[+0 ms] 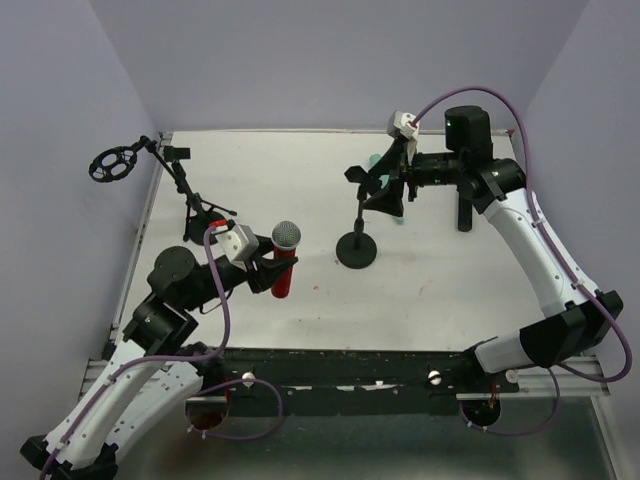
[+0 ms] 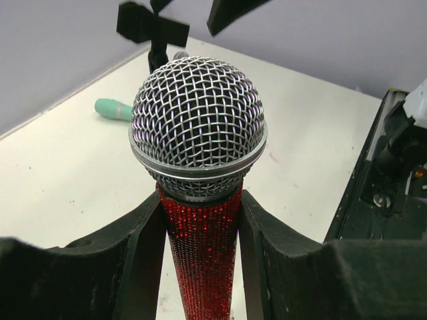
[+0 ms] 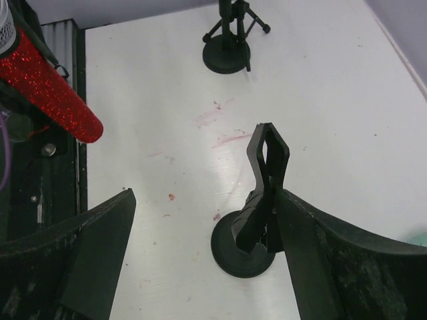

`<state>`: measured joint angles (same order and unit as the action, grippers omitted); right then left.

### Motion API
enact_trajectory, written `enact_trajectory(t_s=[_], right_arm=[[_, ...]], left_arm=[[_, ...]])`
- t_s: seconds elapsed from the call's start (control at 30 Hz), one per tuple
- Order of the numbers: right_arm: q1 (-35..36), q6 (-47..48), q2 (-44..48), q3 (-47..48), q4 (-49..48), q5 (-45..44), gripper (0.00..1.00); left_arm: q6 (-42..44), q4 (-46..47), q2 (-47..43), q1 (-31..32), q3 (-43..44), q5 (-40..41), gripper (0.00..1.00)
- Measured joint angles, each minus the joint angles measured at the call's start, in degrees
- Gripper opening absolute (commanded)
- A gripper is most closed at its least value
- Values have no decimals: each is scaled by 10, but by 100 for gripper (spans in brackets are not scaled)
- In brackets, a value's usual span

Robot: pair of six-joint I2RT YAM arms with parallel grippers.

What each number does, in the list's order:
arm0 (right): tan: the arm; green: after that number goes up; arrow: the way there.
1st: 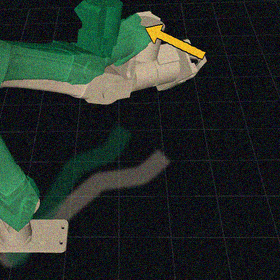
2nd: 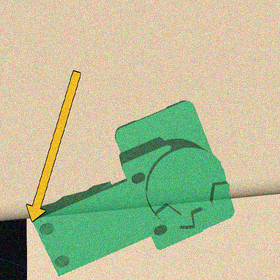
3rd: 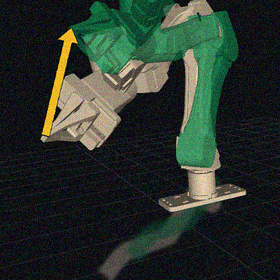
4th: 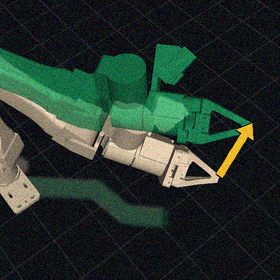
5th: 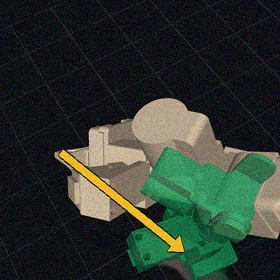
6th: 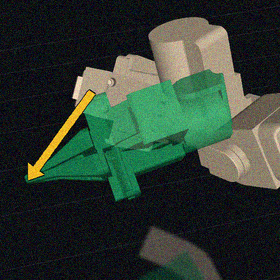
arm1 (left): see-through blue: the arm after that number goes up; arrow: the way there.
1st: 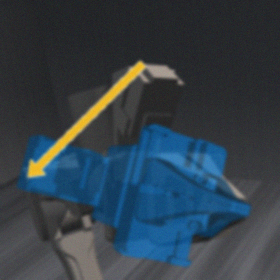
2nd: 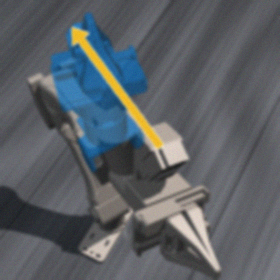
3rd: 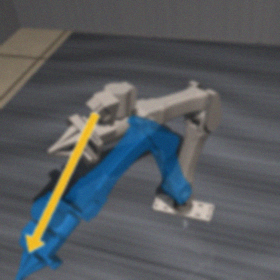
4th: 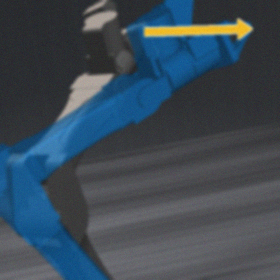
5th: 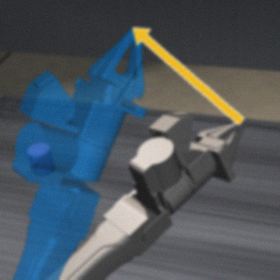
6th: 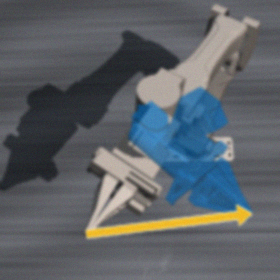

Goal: Attach the microphones to the stand

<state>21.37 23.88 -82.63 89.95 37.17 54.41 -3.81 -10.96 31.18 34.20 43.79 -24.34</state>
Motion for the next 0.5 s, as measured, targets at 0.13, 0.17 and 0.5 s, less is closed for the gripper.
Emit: enact_trajectory(t_s=[0.13, 0.17, 0.5], right_arm=[[-1, 1, -1, 5, 0, -30, 94], [0, 2, -1, 5, 0, -34, 93], [1, 30, -64, 67, 2, -36, 89]], left_arm=[[16, 3, -12, 0, -38, 8, 0], [18, 5, -13, 0, -45, 10, 0], [37, 18, -23, -8, -86, 17, 0]])
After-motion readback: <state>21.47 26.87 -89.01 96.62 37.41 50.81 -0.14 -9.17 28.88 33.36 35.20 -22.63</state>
